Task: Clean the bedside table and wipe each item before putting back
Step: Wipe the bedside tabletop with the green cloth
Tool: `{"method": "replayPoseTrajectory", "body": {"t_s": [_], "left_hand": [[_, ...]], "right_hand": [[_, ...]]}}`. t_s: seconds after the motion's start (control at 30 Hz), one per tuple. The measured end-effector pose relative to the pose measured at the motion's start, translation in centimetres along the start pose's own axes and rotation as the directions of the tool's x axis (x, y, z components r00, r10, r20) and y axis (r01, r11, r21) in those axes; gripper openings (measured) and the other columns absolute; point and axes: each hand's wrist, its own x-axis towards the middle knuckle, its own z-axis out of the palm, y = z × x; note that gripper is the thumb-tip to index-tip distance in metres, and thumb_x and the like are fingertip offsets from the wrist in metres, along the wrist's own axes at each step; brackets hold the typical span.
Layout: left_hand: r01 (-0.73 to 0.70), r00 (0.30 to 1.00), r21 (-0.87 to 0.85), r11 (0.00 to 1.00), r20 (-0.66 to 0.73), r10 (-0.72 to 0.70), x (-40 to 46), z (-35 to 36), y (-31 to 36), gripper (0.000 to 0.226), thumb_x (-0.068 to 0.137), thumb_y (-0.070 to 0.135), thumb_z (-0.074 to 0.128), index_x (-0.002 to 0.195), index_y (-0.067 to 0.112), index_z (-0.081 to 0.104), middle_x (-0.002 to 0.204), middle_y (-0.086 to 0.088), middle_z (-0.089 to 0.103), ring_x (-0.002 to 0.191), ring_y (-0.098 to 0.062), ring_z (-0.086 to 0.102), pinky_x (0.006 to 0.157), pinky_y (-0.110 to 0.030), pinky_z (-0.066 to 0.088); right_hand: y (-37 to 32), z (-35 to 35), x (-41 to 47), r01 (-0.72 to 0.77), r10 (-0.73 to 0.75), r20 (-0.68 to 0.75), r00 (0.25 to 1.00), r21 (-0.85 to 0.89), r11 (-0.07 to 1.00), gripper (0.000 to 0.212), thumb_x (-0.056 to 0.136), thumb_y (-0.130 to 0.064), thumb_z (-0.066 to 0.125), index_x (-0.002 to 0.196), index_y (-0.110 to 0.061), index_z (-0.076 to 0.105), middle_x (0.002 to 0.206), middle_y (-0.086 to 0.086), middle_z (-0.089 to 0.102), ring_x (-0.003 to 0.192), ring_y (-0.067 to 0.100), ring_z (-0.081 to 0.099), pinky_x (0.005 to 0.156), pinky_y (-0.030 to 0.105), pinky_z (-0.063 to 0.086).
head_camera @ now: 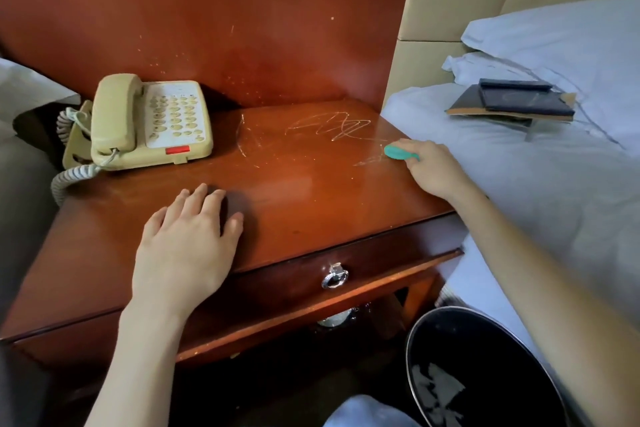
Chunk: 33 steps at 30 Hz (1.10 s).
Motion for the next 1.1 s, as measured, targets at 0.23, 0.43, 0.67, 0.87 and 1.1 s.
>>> {"method": "replayPoseTrajectory", "body": {"t_s": [0.23, 0.43, 0.67, 0.87, 1.1], "left_hand": [[-0.002, 1.0, -0.003, 1.0, -0.011, 0.002, -0.6, -0.2, 0.2, 0.052, 0.098, 0.046, 0.025, 0.146, 0.027, 0.035, 0.156, 0.004, 0.029, 0.146, -0.016, 0.021, 0.117, -0.037, 0.018], [-0.028, 0.999, -0.04, 0.999, -0.041, 0.026, -0.7, -0.3, -0.2, 0.046, 0.101, 0.024, 0.028, 0.146, 0.02, 0.036, 0.156, 0.005, 0.031, 0.145, -0.016, 0.024, 0.117, -0.032, 0.02], [-0.046, 0.998, -0.072, 0.996, -0.053, 0.042, -0.6, -0.3, -0.8, 0.046, 0.101, 0.019, 0.029, 0.147, 0.019, 0.036, 0.156, 0.005, 0.031, 0.145, -0.015, 0.023, 0.117, -0.031, 0.019], [-0.057, 0.998, -0.071, 0.996, -0.043, 0.054, -0.6, -0.3, -0.8, 0.047, 0.101, 0.017, 0.029, 0.147, 0.017, 0.036, 0.156, 0.003, 0.03, 0.145, -0.017, 0.023, 0.118, -0.033, 0.019], [-0.071, 0.997, -0.085, 0.994, 0.005, 0.072, -0.2, -0.9, -1.0, 0.046, 0.102, 0.022, 0.03, 0.148, 0.02, 0.036, 0.156, 0.007, 0.029, 0.145, -0.015, 0.023, 0.117, -0.032, 0.02]], "right_hand": [[-6.2, 3.0, 1.8, 0.057, -0.045, 0.106, 0.993, -0.118, 0.991, 0.05, 0.098, -0.009, 0.032, 0.145, -0.026, 0.037, 0.152, 0.003, 0.036, 0.135, 0.03, 0.036, 0.111, 0.043, 0.028], [-9.3, 4.1, -3.1, 0.314, -0.33, 0.317, 0.889, 0.102, 0.944, 0.05, 0.102, -0.013, 0.032, 0.143, -0.041, 0.034, 0.156, -0.016, 0.021, 0.144, 0.012, 0.017, 0.107, 0.022, 0.008], [-8.2, 1.7, -7.3, 0.411, -0.519, 0.422, 0.744, 0.323, 0.852, 0.05, 0.1, -0.002, 0.04, 0.136, -0.036, 0.048, 0.145, -0.028, 0.036, 0.136, -0.014, 0.021, 0.118, 0.023, 0.009], [-4.3, -0.7, -6.7, 0.297, -0.393, 0.32, 0.862, 0.309, 0.904, 0.05, 0.095, 0.007, 0.044, 0.127, -0.028, 0.059, 0.138, -0.021, 0.049, 0.133, -0.01, 0.033, 0.113, 0.011, 0.017], [-1.9, 0.4, -2.2, 0.156, -0.155, -0.02, 0.988, 0.128, 0.979, 0.039, 0.092, -0.006, 0.058, 0.127, -0.022, 0.059, 0.128, -0.002, 0.061, 0.117, 0.015, 0.053, 0.103, 0.025, 0.037]]}}
